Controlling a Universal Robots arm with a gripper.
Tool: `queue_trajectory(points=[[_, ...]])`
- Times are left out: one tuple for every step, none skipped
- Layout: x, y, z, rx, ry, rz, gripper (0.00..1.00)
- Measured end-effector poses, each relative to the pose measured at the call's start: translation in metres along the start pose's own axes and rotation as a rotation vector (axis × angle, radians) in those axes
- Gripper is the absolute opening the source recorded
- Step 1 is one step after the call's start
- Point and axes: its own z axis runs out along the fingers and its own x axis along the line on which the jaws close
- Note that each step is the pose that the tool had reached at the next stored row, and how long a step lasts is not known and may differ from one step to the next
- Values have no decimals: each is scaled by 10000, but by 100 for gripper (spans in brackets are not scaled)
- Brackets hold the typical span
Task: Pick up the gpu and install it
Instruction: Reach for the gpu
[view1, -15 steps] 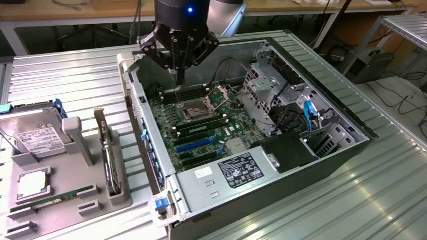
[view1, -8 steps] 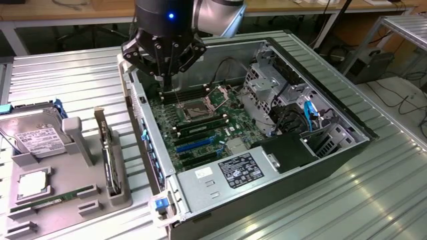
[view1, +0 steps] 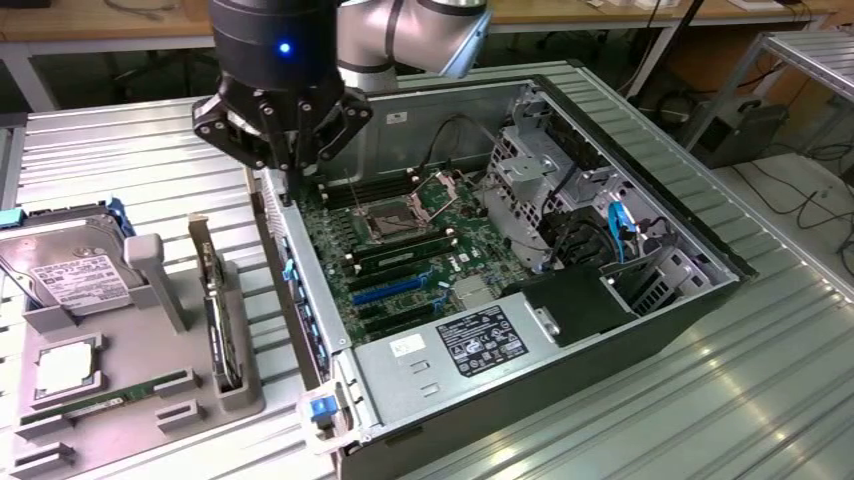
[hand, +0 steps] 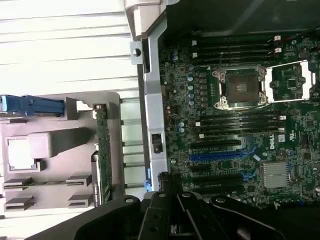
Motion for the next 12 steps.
queue_trajectory(points=[[39,-8,4,5,0,-1,11],[82,-17,8,12,0,-1,11],[127,-25,13,19,0,1,11],[174,-35,19,24,-2,1,11],[218,-44,25,30,-3,-1,11],[270,-54,30,37,-2,-1,11],[314,-63,35,44,-2,-2,11],[355,-71,40,49,-3,-1,11],[402,-80,46,53,-4,-1,11],[445,-89,52,57,-5,-1,11],[491,-97,57,64,-4,-2,11],[542,-108,65,68,-5,-2,11]])
